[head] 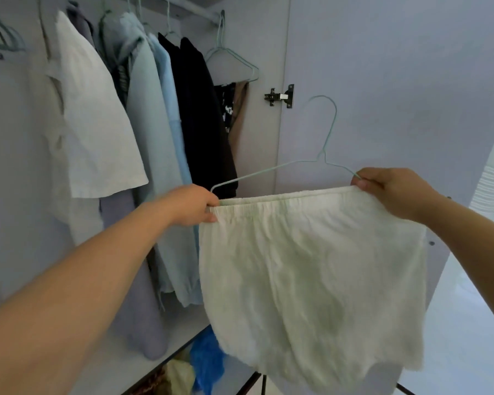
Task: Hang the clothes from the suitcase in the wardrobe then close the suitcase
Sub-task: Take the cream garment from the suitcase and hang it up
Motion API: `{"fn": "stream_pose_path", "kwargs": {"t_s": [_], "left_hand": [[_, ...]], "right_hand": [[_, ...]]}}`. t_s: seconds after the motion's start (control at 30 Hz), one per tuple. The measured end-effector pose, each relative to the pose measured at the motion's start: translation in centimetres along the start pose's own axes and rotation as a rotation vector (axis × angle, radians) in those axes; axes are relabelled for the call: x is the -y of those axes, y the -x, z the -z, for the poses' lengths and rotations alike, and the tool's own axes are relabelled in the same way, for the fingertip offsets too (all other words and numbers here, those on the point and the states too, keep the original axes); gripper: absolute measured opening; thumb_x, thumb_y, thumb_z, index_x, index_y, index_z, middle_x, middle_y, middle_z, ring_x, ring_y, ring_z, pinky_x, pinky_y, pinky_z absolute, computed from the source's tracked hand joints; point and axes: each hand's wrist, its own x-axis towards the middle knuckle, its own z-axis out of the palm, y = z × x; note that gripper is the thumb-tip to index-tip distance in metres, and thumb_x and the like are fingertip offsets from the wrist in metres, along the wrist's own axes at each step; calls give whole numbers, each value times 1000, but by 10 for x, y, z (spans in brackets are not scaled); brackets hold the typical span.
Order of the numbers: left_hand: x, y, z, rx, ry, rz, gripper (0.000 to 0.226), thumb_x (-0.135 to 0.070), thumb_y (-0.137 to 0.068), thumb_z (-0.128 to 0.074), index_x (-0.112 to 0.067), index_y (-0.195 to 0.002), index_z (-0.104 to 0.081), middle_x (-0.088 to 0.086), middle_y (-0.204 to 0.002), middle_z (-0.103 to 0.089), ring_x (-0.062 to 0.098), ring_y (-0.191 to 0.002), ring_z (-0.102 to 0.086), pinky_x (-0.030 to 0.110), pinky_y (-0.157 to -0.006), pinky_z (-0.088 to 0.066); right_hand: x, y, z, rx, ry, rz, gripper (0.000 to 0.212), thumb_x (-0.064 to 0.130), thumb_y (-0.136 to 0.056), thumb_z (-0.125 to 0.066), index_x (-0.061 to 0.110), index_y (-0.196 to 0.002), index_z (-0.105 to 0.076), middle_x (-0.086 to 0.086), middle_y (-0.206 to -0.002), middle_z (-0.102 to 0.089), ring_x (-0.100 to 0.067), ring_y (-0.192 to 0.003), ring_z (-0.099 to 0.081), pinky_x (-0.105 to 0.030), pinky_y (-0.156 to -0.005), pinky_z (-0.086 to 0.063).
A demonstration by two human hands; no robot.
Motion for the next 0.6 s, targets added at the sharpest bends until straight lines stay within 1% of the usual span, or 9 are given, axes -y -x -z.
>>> {"fn": "stream_pose_path", "kwargs": {"t_s": [0.13,0.23,0.3,0.37,0.43,0.47,0.5,0.57,0.6], "left_hand": [[17,11,12,-72,-17,97,26,-35,-92,-56,-25,-115,-64,1,-105,-63,20,-99,-56,32,-82,-45],[27,16,23,-182,-100,124,25,-38,-92,-55,-23,-109,-65,2,-103,-65,23,-98,-58,36,-83,-47],[26,18,31,-208,-137,130,25,-38,-91,-56,-20,-106,-65,3,-101,-64,24,-98,-57,35,-81,-46],[18,21,39,-262,9,114,22,-34,-89,-60,-16,-99,-65,4,-97,-64,24,-96,-57,34,-80,-45],[5,21,46,-448,343,66,15,-27,-86,-67,-16,-95,-65,2,-97,-62,21,-98,-58,31,-83,-44],[-3,23,51,-551,492,40,21,-25,-83,-70,-18,-102,-64,0,-105,-60,17,-103,-56,27,-87,-42],[-11,25,57,-581,612,24,35,-26,-81,-73,-21,-114,-60,-3,-115,-55,12,-110,-51,23,-92,-38],[-21,29,64,-440,773,58,62,-30,-79,-76,-26,-133,-46,-7,-123,-50,7,-115,-48,22,-97,-37],[-23,31,65,-357,771,96,59,-30,-80,-75,-25,-133,-48,-9,-117,-56,6,-109,-53,22,-93,-41]], "right_hand": [[6,-1,3,9,-28,37,22,28,-99,-41,23,-92,-62,-4,-89,-64,-24,-84,-54,-30,-72,-36],[7,-5,3,66,143,60,22,34,-99,-39,29,-93,-59,-4,-93,-66,-25,-85,-54,-33,-74,-41],[13,-7,1,104,273,76,28,37,-99,-37,26,-105,-62,-6,-99,-66,-27,-92,-55,-39,-81,-45],[26,-8,3,87,230,100,29,34,-100,-39,22,-110,-64,-7,-105,-67,-28,-100,-55,-38,-86,-43],[42,-8,8,10,53,120,25,30,-100,-43,21,-106,-65,-6,-104,-67,-28,-100,-56,-33,-83,-40],[50,-9,12,-23,-31,131,23,28,-100,-44,22,-101,-65,-6,-100,-67,-27,-97,-57,-32,-80,-39],[56,-10,15,-41,-98,145,22,27,-99,-44,24,-98,-65,-5,-97,-67,-26,-93,-57,-30,-78,-38],[67,-12,21,-51,-175,174,22,27,-99,-44,26,-93,-65,-4,-94,-67,-25,-90,-57,-30,-76,-39],[72,-13,23,-53,-197,195,23,27,-99,-44,26,-92,-66,-5,-93,-67,-24,-89,-58,-30,-77,-40]]}}
